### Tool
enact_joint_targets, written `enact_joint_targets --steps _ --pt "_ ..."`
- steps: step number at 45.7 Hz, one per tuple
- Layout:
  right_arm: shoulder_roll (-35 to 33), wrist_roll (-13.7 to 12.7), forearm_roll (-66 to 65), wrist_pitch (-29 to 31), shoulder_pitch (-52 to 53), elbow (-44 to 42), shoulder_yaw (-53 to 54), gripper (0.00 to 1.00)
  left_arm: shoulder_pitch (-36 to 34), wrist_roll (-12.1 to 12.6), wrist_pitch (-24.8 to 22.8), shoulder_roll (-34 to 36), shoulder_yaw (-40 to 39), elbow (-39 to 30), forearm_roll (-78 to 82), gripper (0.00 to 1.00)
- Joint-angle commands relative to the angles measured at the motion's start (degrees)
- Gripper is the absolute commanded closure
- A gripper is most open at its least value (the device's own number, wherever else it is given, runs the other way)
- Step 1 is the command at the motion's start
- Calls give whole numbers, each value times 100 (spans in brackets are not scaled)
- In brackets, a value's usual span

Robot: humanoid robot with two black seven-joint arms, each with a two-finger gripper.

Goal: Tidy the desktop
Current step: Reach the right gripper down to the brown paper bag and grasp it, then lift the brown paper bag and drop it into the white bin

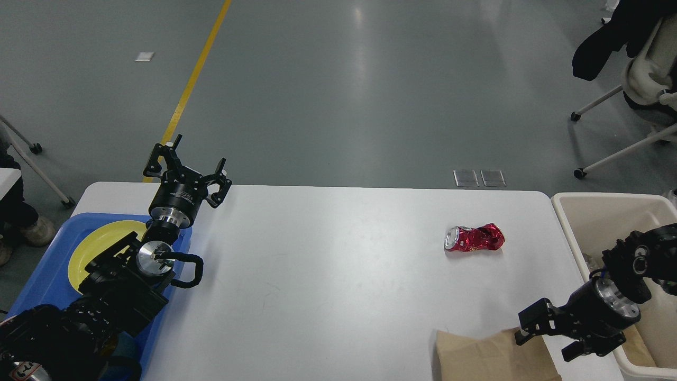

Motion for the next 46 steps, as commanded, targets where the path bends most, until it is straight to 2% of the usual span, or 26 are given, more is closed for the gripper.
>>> enact_joint_targets --steps 1,8,12,18,21,23,24,31,39,46 --pt "-16 9 2 0 -131 -76 33 0 0 0 0 0 0 0 -1 3" --pt "-33 9 19 -35 -166 -217 51 0 0 0 0 0 0 0 -1 3" --pt "2 9 361 -88 -245 -331 33 7 0 0 0 0 0 0 -1 3" --pt "19 0 828 -45 -439 -428 -19 56 0 0 0 0 0 0 -1 3" --pt "63 9 846 -1 -465 -410 -19 76 0 0 0 0 0 0 -1 3" --pt "81 9 846 17 -457 -393 -28 96 0 0 0 0 0 0 -1 3" --pt "90 9 854 26 -457 -393 -37 100 0 0 0 0 0 0 -1 3" --pt "55 52 995 35 -386 -393 -125 100 0 0 0 0 0 0 -1 3" --pt "-253 70 1935 87 -27 -410 -353 100 0 0 0 0 0 0 -1 3" --pt "-332 88 2173 693 948 -410 -1196 100 0 0 0 0 0 0 -1 3"
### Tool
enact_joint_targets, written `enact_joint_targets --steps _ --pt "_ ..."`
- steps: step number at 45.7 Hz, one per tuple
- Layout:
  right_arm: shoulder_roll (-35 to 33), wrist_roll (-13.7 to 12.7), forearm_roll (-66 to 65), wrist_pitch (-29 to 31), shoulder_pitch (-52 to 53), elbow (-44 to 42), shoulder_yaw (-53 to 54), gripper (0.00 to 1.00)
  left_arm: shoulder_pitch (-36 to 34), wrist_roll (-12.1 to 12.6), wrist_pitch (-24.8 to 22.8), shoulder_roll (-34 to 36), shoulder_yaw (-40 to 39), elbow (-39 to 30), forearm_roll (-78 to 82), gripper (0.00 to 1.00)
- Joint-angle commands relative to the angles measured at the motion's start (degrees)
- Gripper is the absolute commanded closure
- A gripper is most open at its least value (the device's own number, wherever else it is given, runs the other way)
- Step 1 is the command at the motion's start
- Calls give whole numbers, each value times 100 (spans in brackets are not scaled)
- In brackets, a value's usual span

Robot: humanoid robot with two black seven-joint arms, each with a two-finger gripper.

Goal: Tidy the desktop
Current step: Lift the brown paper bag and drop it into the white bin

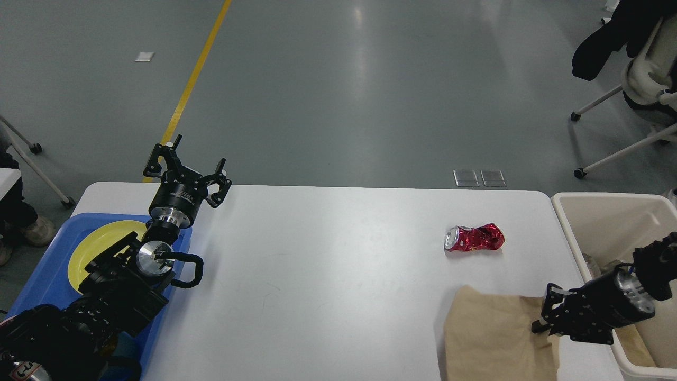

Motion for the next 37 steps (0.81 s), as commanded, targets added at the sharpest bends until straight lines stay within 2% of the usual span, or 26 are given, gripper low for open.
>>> enact_joint_targets --steps 1,4,9,20,24,31,37 --pt "-49 22 143 574 800 8 -700 100 0 0 0 0 0 0 1 3" --pt "-49 30 196 863 1186 34 -1008 100 0 0 0 0 0 0 1 3" --pt "-49 66 415 863 1898 34 -1570 100 0 0 0 0 0 0 1 3" --pt "-67 57 530 863 4218 -80 -3108 100 0 0 0 0 0 0 1 3" --pt "-14 4 504 863 4545 -579 -3337 100 0 0 0 0 0 0 1 3" --pt "-67 -5 573 863 4536 -2177 -3417 100 0 0 0 0 0 0 1 3" --pt "-242 -5 749 863 4475 -2523 -3338 100 0 0 0 0 0 0 1 3"
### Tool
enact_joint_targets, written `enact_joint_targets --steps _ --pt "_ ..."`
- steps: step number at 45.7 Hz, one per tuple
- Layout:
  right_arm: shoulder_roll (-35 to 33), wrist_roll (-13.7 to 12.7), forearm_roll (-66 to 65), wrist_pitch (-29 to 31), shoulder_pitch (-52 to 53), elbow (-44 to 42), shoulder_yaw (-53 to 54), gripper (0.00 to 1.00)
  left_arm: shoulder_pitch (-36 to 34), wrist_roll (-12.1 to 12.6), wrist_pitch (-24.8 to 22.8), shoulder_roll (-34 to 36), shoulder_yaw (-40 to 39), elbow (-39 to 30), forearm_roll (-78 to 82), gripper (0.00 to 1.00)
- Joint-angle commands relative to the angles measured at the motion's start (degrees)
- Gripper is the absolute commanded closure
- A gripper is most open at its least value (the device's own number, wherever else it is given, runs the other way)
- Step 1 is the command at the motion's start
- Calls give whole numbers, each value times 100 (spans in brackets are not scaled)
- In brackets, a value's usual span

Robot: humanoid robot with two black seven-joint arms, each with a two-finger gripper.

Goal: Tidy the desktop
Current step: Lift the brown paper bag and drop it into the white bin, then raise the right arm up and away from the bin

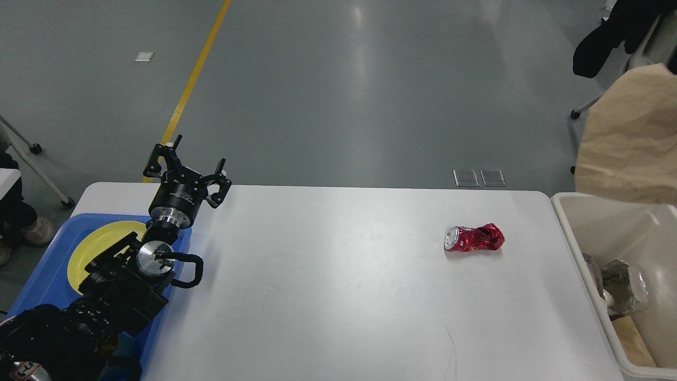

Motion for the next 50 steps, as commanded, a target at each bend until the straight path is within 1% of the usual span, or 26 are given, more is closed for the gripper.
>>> enact_joint_targets --steps 1,4,12,18,23,30,34,37,44,50 --pt "-174 -1 199 -1 -86 -295 58 100 0 0 0 0 0 0 -1 3" --pt "-253 8 278 -612 -270 -304 58 100 0 0 0 0 0 0 -1 3" --pt "-402 8 454 -2520 -1000 -321 119 100 0 0 0 0 0 0 -1 3" --pt "-508 25 569 -3979 -1834 -321 330 100 0 0 0 0 0 0 -1 3" --pt "-517 61 700 -5174 -2800 -409 874 100 0 0 0 0 0 0 -1 3" --pt "-403 69 762 -6317 -4408 -795 1990 100 0 0 0 0 0 0 -1 3" --pt "-218 78 762 -6801 -5261 -936 2649 100 0 0 0 0 0 0 -1 3" --pt "-34 78 753 -7021 -5833 -1050 3036 100 0 0 0 0 0 0 -1 3" --pt "529 78 762 -7092 -6835 -1577 3722 100 0 0 0 0 0 0 -1 3" --pt "871 78 762 -7075 -7398 -1885 4065 100 0 0 0 0 0 0 -1 3"
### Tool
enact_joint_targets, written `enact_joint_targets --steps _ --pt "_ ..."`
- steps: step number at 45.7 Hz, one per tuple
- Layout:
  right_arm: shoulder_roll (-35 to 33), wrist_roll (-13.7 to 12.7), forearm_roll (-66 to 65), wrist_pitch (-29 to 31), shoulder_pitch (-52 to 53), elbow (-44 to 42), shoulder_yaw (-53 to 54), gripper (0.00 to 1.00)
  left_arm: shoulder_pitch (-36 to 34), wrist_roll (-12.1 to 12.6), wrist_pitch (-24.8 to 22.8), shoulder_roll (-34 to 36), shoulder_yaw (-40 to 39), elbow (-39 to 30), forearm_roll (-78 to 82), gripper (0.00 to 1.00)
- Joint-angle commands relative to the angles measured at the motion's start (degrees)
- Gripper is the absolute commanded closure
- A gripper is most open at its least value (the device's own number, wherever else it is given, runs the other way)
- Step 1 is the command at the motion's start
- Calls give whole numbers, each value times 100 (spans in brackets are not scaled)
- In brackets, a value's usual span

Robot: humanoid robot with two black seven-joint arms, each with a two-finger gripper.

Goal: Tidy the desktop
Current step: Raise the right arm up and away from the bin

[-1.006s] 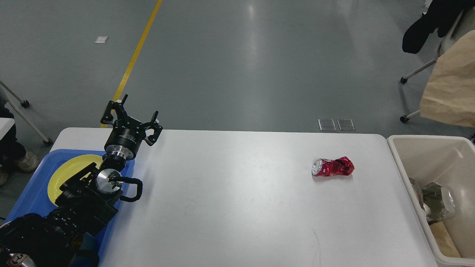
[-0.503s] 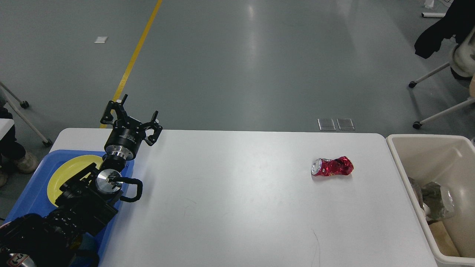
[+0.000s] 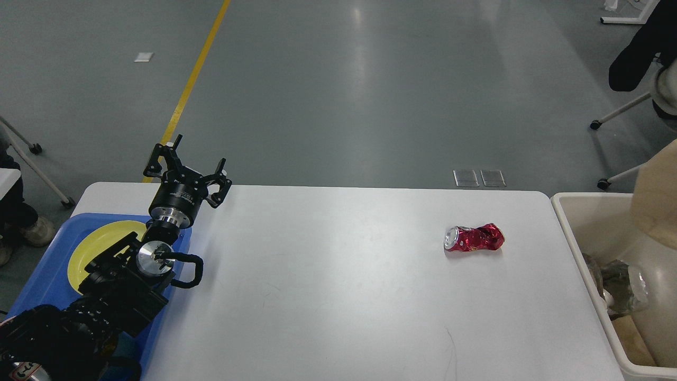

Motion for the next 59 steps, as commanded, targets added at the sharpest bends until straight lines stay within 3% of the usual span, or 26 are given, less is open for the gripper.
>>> enact_joint_targets --steps 1,3,4,6,7,8,13,19,25,34,44,52,59 --pt "325 0 5 32 -505 -261 318 100 0 0 0 0 0 0 1 3" --pt "396 0 5 49 -593 -261 336 100 0 0 0 0 0 0 1 3" --pt "422 0 5 58 -646 -261 345 92 0 0 0 0 0 0 1 3" --pt "475 0 5 84 -743 -261 336 46 0 0 0 0 0 0 1 3" --pt "493 0 5 85 -787 -261 336 27 0 0 0 0 0 0 1 3" --pt "510 0 5 85 -822 -261 336 16 0 0 0 0 0 0 1 3" --pt "537 0 5 93 -840 -261 336 0 0 0 0 0 0 0 1 3" --pt "546 -9 5 242 -770 -173 353 0 0 0 0 0 0 0 1 3" --pt "467 -9 -12 848 -498 -94 371 0 0 0 0 0 0 0 1 3" --pt "-315 -9 -126 2552 477 468 213 0 0 9 0 0 0 0 1 3" --pt "-412 -53 -575 4636 1980 863 -200 0 0 0 0 0 0 0 1 3" --pt "-290 -53 -566 4786 2754 1057 -121 0 0 0 0 0 0 0 1 3" --pt "351 -97 -443 4910 3396 1119 -77 0 0 0 0 0 0 0 1 3"
